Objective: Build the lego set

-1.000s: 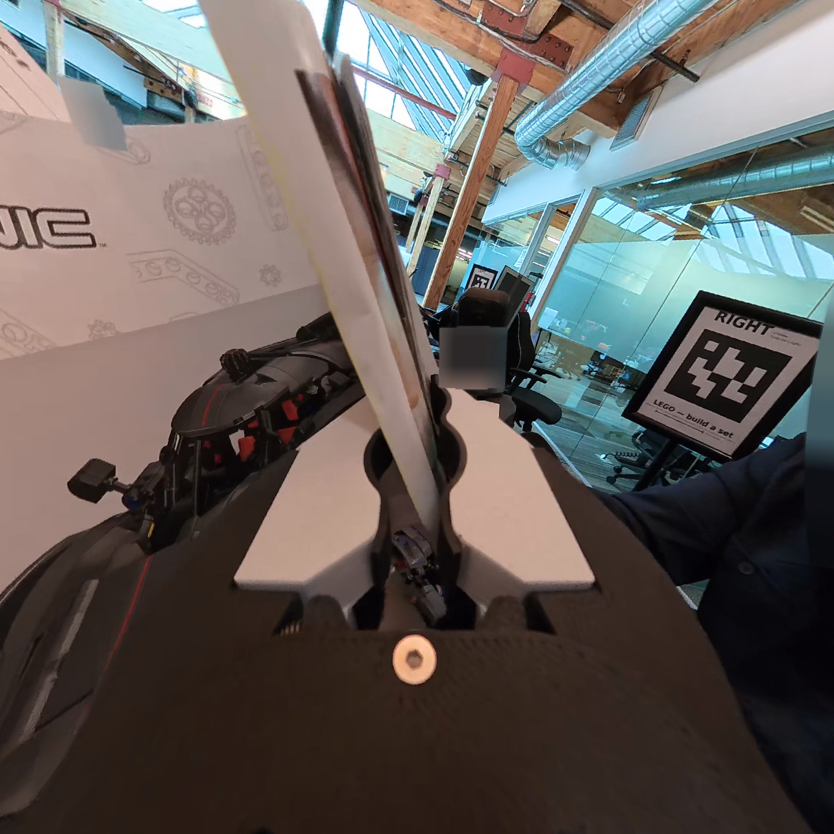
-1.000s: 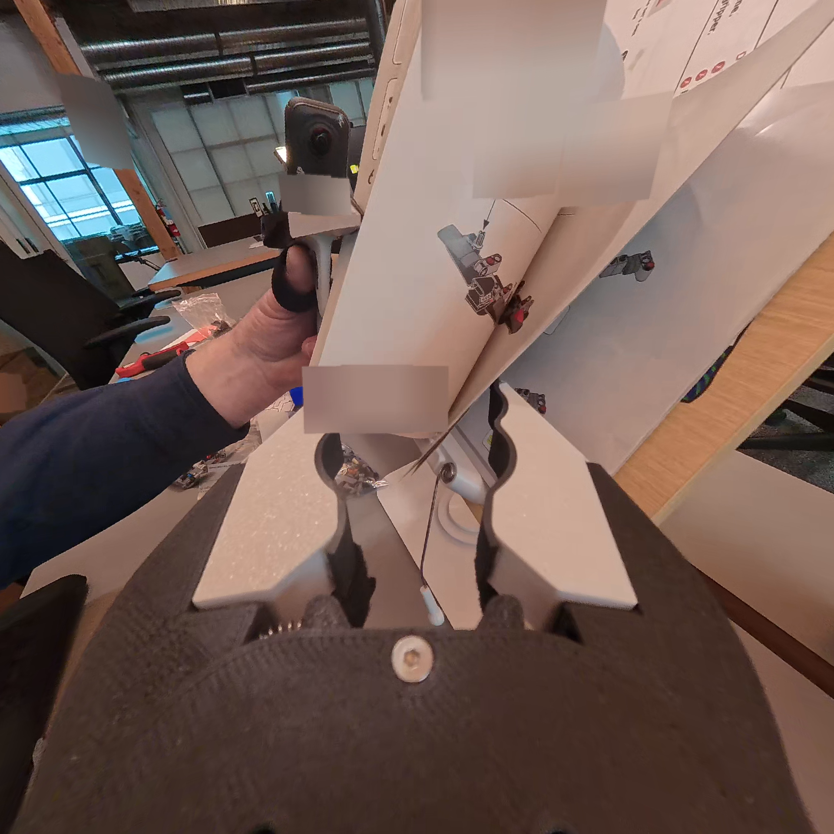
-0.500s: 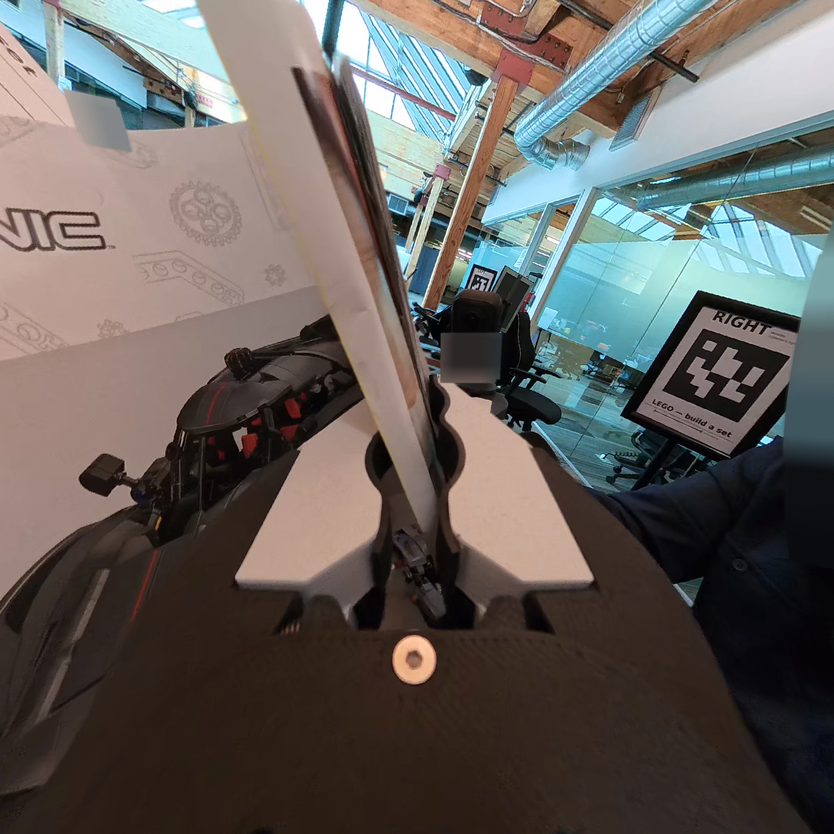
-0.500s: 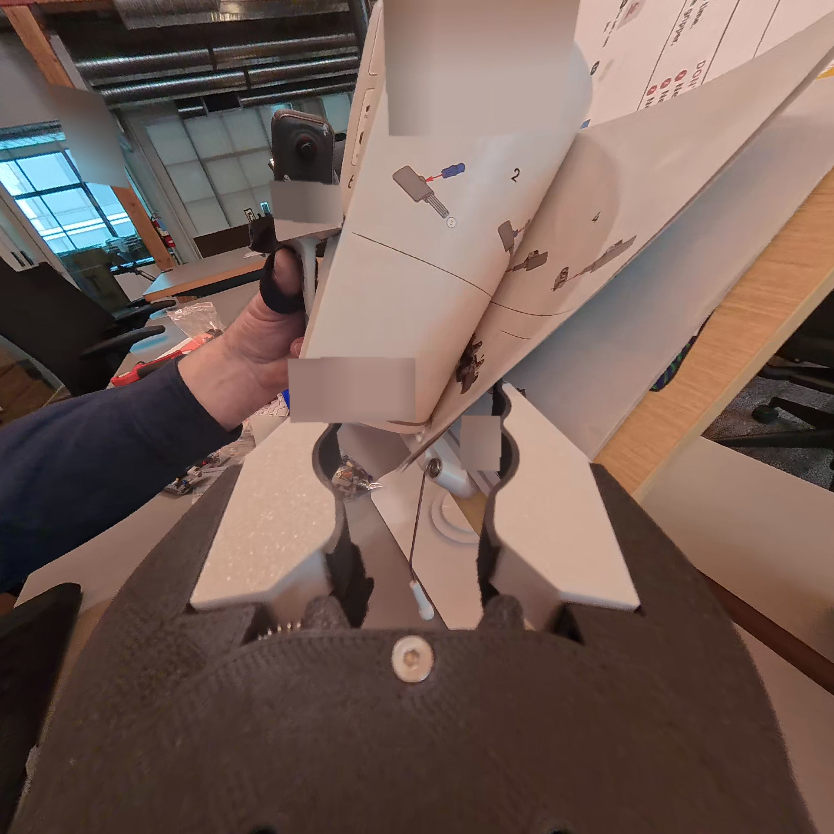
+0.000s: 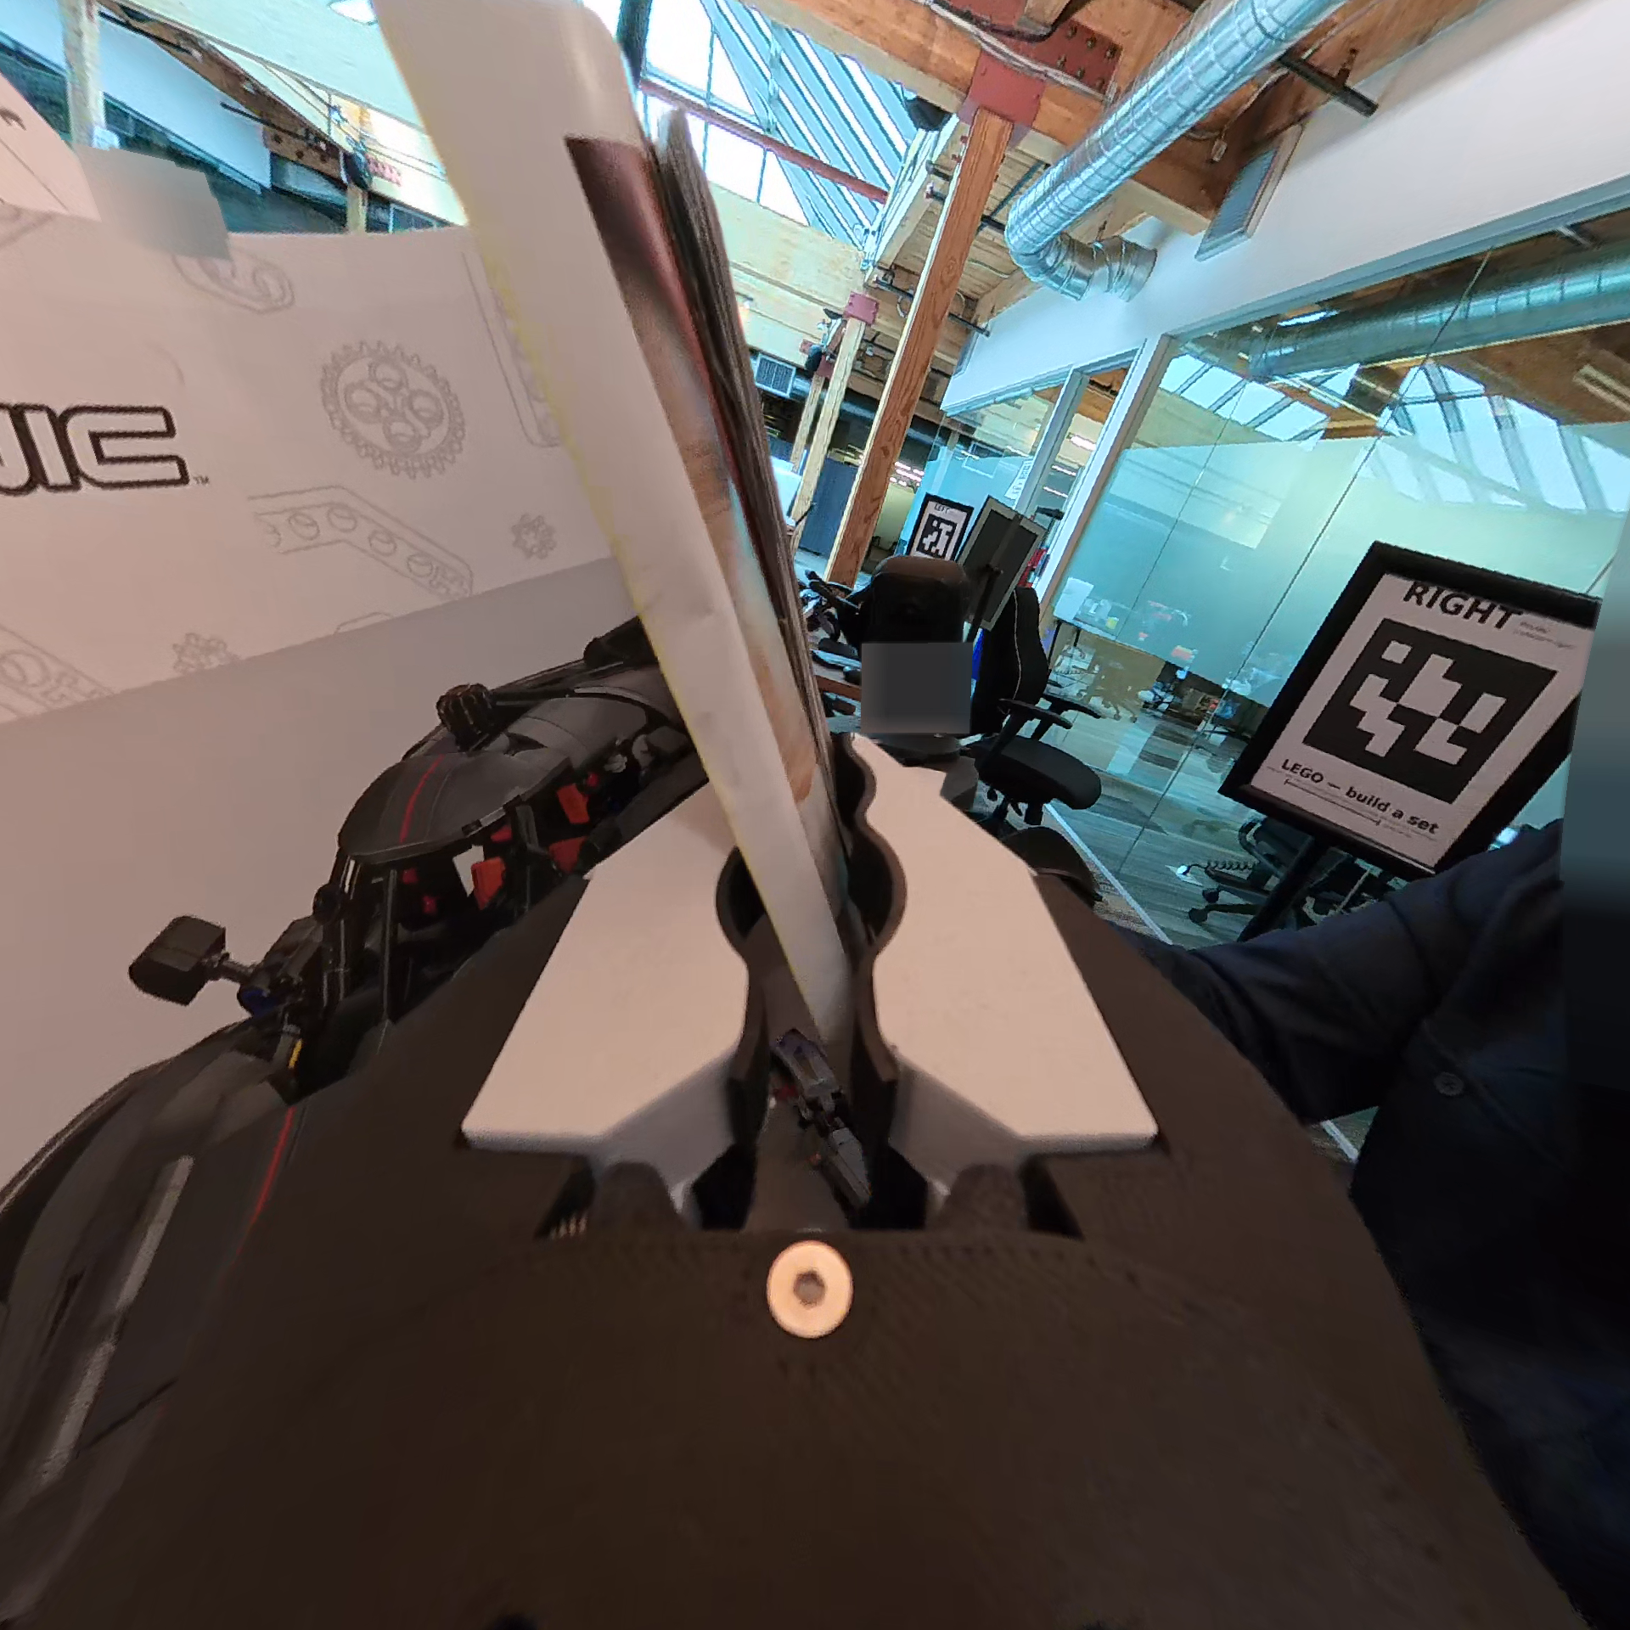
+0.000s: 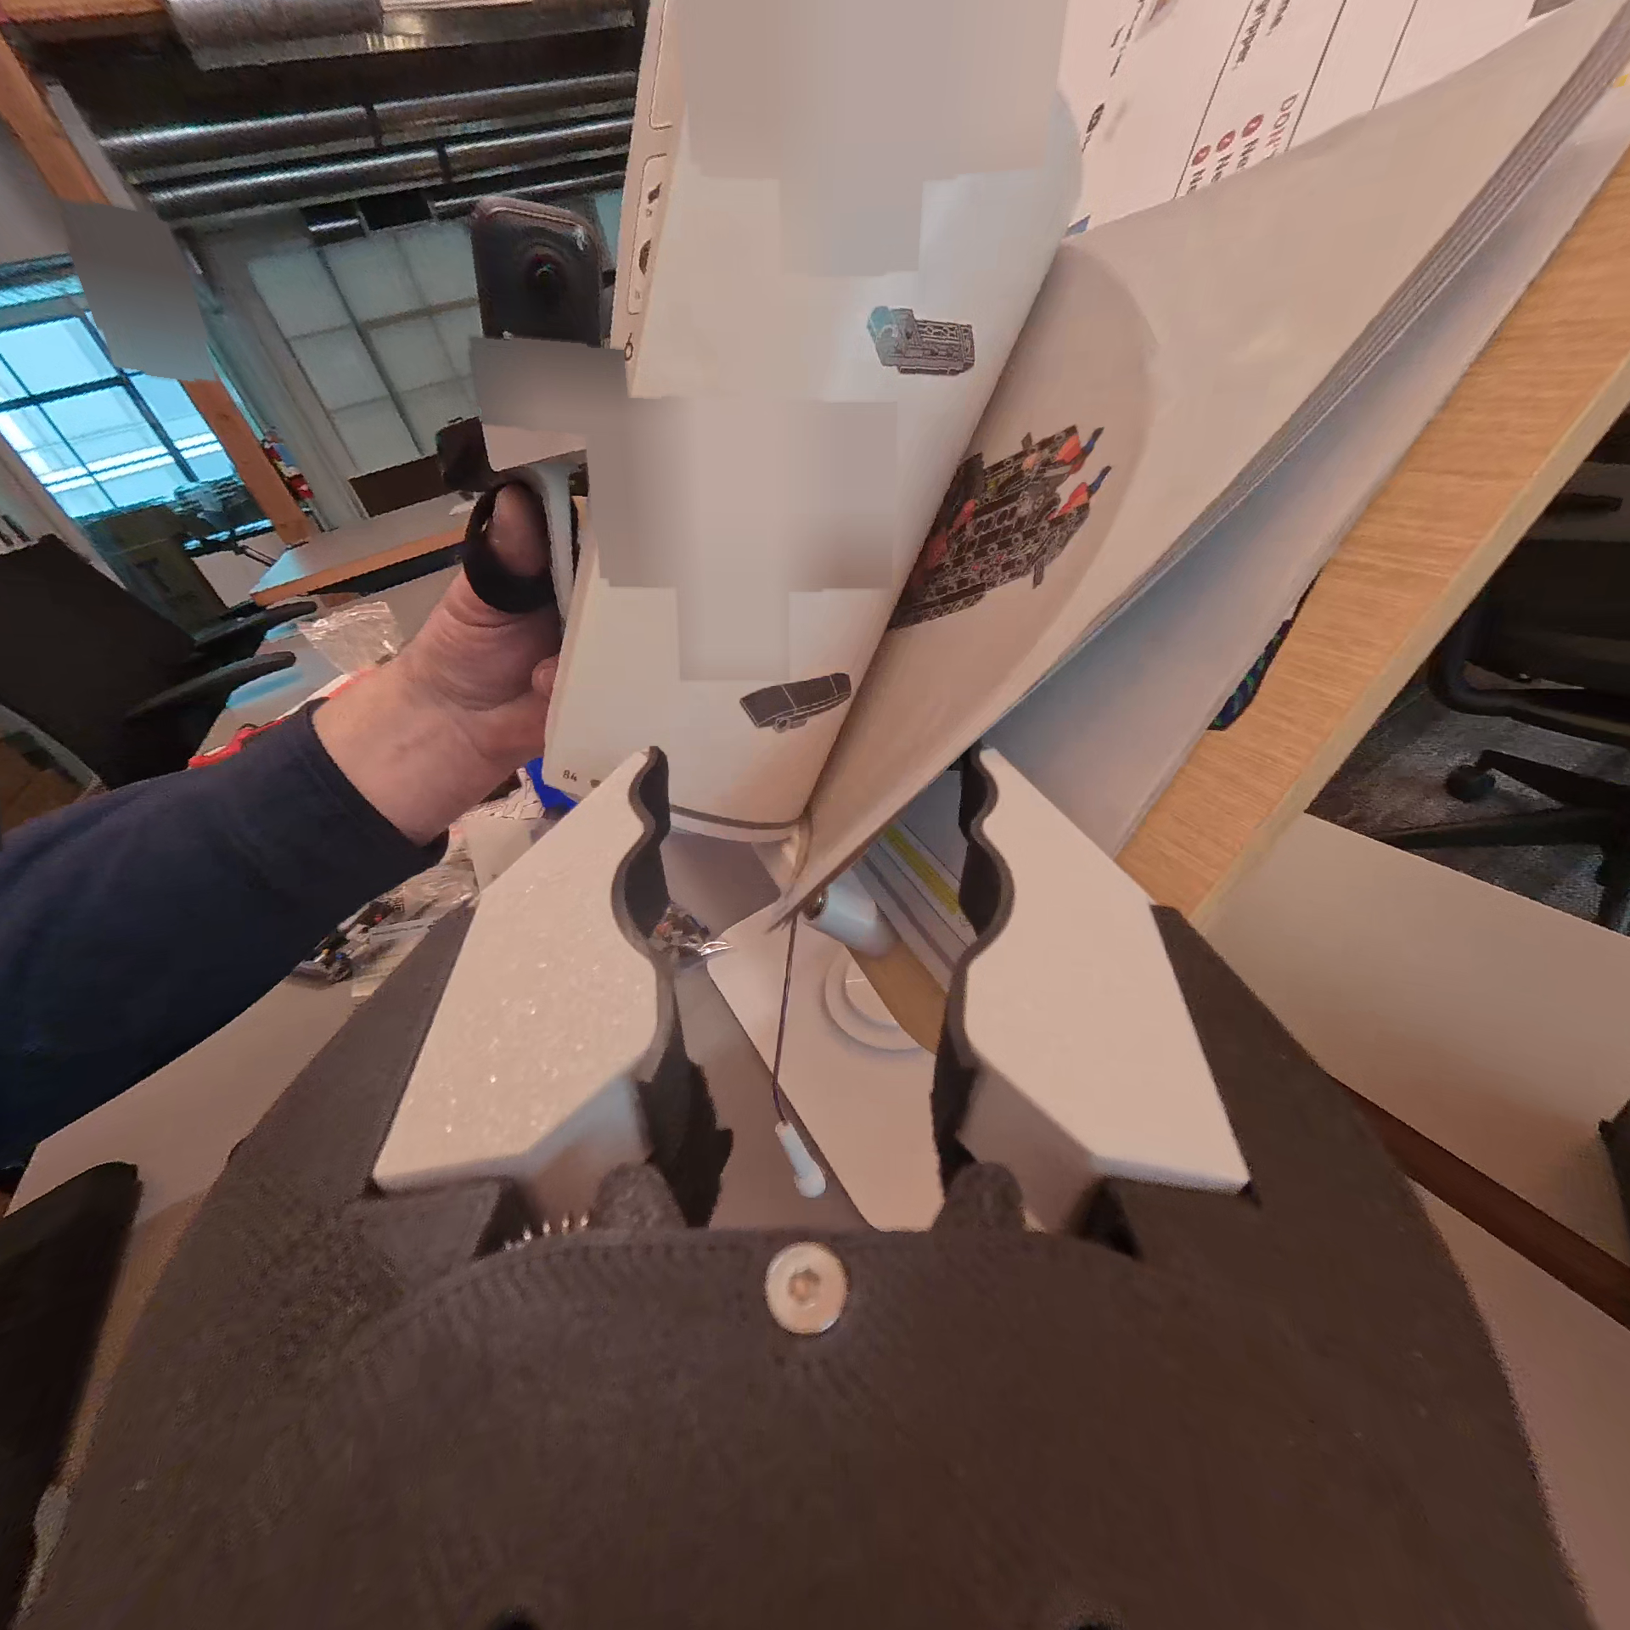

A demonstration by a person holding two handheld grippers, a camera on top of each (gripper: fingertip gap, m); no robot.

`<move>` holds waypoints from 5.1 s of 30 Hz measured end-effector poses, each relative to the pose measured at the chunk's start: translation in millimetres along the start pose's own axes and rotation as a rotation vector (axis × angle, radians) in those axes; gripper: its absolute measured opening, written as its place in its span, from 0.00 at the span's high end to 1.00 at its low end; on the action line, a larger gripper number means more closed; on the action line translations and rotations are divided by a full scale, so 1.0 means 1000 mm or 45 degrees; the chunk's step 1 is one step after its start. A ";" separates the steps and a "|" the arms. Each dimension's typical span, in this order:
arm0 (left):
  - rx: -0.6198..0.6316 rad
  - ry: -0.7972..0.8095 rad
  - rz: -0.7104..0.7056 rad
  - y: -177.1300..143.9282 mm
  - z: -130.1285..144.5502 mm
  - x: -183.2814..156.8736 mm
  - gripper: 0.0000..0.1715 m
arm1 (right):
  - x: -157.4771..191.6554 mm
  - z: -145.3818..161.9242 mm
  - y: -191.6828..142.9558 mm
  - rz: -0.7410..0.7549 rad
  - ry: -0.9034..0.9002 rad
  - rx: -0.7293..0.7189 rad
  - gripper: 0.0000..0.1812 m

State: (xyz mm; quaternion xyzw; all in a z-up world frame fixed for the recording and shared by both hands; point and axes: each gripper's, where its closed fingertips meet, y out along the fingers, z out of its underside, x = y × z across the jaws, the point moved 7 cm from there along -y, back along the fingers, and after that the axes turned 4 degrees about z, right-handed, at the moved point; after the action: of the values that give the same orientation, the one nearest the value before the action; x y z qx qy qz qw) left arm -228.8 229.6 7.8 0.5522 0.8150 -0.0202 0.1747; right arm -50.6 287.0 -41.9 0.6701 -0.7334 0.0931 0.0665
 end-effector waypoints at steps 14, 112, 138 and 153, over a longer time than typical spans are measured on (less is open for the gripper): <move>0.051 0.037 -0.078 -0.007 -0.003 -0.002 0.99 | -0.003 0.002 -0.002 0.030 0.006 0.015 0.66; -0.020 0.012 0.127 0.004 0.000 -0.009 0.99 | 0.024 -0.010 0.000 0.043 -0.143 -0.083 0.61; -0.019 0.001 0.145 0.005 0.001 -0.008 0.99 | 0.001 -0.016 -0.019 0.139 -0.091 -0.136 0.61; -0.012 0.000 0.149 0.008 0.001 -0.007 0.99 | -0.002 -0.019 -0.024 0.137 -0.080 -0.154 0.62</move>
State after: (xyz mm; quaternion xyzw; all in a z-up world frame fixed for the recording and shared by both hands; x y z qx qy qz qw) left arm -218.7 226.7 10.3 0.5980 0.7814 -0.0062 0.1781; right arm -27.2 291.2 -22.5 0.6269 -0.7745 0.0312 0.0787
